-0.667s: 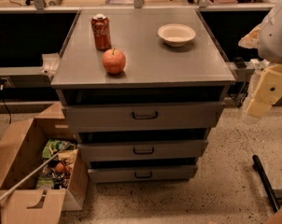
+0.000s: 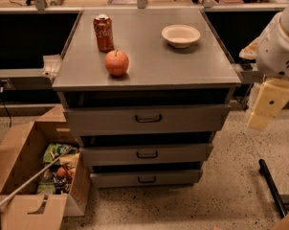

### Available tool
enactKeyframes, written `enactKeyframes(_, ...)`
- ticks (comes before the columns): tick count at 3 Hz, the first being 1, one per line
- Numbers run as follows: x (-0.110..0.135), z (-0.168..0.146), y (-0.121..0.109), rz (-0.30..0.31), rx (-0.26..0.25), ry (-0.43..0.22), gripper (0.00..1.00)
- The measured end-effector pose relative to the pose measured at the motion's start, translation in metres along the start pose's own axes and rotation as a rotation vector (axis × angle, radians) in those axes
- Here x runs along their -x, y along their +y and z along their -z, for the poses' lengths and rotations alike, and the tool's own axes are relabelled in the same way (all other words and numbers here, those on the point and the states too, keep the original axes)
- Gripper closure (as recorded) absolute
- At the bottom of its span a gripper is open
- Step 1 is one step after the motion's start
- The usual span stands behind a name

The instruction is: Open middle drawer

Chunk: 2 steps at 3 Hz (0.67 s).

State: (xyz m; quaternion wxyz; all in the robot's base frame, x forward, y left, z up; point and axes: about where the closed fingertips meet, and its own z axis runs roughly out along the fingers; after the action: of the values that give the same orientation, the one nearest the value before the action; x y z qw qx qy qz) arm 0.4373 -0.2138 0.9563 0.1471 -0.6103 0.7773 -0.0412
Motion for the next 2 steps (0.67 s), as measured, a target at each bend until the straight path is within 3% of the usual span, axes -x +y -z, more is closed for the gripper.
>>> enactKeyframes(1,-0.002,-0.039,0.017,0.05,0.022,0.01,0.0)
enactKeyframes(2,-0.008,-0.117,0.05,0.097,0.095,-0.016,0.0)
